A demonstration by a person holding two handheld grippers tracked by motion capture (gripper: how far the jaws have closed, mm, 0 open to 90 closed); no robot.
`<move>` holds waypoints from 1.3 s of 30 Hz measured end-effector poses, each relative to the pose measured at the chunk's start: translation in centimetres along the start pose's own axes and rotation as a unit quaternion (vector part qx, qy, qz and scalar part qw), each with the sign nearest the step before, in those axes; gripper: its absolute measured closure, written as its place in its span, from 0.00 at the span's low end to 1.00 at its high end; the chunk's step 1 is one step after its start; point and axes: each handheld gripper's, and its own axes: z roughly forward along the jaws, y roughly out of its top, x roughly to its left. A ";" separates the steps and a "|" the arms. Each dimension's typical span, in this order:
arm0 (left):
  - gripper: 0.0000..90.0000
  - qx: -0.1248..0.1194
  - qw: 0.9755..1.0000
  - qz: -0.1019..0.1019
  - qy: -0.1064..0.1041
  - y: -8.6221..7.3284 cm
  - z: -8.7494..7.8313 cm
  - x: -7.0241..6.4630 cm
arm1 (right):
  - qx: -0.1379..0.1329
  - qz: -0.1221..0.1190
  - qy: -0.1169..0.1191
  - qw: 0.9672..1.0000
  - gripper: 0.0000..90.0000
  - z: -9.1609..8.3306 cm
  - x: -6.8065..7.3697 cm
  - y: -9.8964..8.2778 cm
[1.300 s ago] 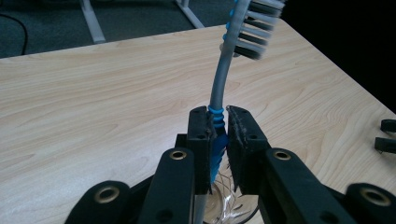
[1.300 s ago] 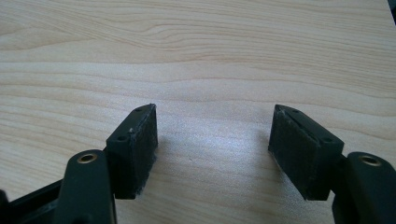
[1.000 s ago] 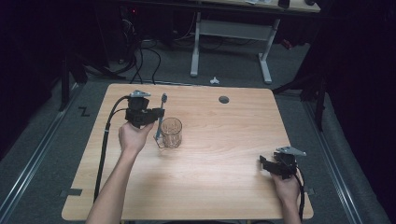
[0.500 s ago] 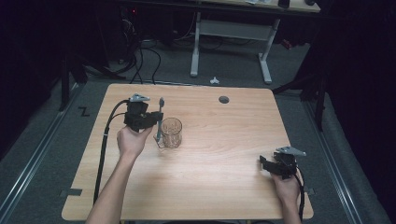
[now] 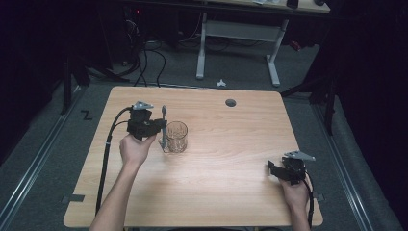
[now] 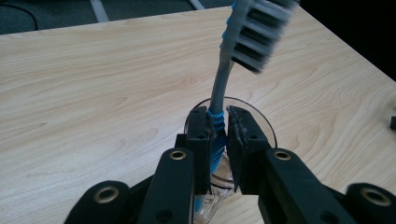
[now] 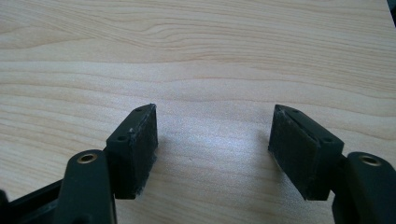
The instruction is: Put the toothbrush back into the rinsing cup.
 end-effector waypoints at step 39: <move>0.88 -0.044 0.999 -0.004 0.009 -2.5 0.2 -0.4 | 0.000 -0.003 -0.001 1.000 0.36 0.0 0.0 0.0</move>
